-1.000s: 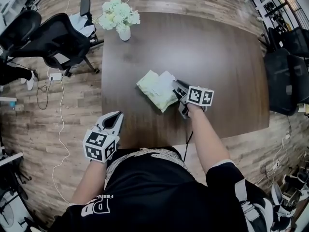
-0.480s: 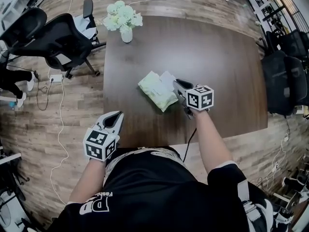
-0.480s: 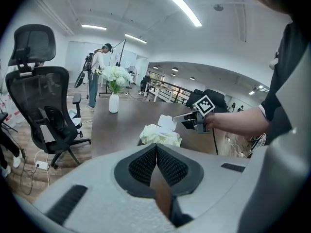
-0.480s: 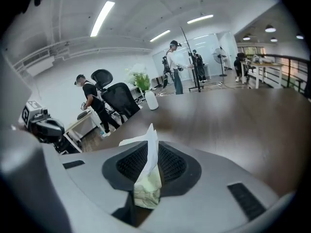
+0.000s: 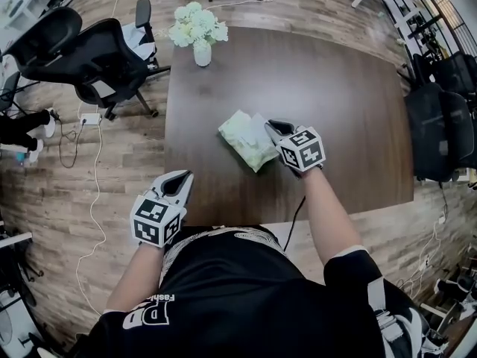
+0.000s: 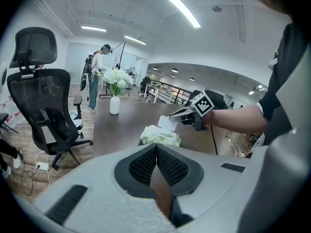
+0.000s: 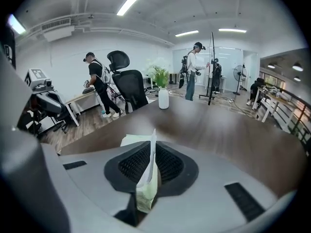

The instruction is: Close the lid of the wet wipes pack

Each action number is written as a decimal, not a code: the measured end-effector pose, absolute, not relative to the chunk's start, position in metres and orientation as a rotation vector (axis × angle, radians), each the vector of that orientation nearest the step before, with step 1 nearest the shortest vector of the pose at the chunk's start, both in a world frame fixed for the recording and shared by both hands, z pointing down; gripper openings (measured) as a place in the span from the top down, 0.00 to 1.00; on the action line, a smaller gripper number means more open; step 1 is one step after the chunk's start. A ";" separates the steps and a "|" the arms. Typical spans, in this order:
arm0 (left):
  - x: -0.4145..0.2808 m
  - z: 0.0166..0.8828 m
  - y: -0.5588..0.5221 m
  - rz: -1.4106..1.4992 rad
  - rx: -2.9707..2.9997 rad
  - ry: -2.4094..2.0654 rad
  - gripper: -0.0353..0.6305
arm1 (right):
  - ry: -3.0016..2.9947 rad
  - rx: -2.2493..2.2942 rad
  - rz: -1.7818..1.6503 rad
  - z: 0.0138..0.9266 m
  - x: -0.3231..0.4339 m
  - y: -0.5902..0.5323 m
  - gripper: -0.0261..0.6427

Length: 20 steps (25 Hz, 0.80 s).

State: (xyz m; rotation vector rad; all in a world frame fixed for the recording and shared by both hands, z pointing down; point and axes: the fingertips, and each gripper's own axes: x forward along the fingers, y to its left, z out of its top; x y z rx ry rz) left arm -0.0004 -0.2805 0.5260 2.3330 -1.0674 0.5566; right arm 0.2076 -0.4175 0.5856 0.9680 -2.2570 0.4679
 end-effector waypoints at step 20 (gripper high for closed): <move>-0.016 0.530 -0.277 0.531 2.312 -1.095 0.92 | -2.262 0.894 0.358 0.590 0.160 -0.387 0.92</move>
